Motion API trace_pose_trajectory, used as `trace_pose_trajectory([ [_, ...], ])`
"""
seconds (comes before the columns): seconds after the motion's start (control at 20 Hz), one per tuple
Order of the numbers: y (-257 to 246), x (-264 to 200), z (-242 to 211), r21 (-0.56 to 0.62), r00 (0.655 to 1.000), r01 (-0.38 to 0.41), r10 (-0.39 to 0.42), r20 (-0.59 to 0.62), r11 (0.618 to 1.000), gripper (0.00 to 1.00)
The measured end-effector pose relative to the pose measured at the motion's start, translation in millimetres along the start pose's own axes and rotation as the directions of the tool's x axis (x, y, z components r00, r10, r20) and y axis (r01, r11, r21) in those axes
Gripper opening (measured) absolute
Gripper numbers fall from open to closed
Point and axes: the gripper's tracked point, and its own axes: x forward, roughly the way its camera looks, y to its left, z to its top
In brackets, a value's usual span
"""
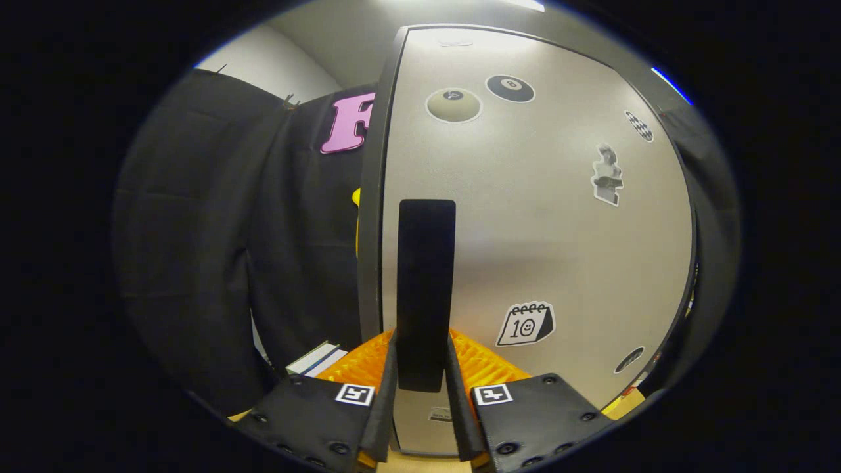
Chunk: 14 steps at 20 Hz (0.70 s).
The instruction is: Open the shoe cabinet door, grab the shoes and put them into the shoe cabinet, then close the shoe cabinet door.
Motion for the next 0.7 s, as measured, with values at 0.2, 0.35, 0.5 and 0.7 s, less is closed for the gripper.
trace_pose_trajectory([
  [0.2,2.1,-6.5,-0.9,0.024,0.999,-0.037,0.037,-0.007,0.999,0.23],
  [0.35,3.6,-16.0,-1.6,-0.002,0.996,-0.086,0.086,-0.006,0.996,0.17],
  [0.5,4.7,-40.5,-2.0,0.008,0.992,-0.127,0.127,-0.008,0.992,0.17],
  [0.7,-0.7,-72.7,-3.4,0.016,0.980,-0.195,0.195,-0.021,0.981,0.17],
])
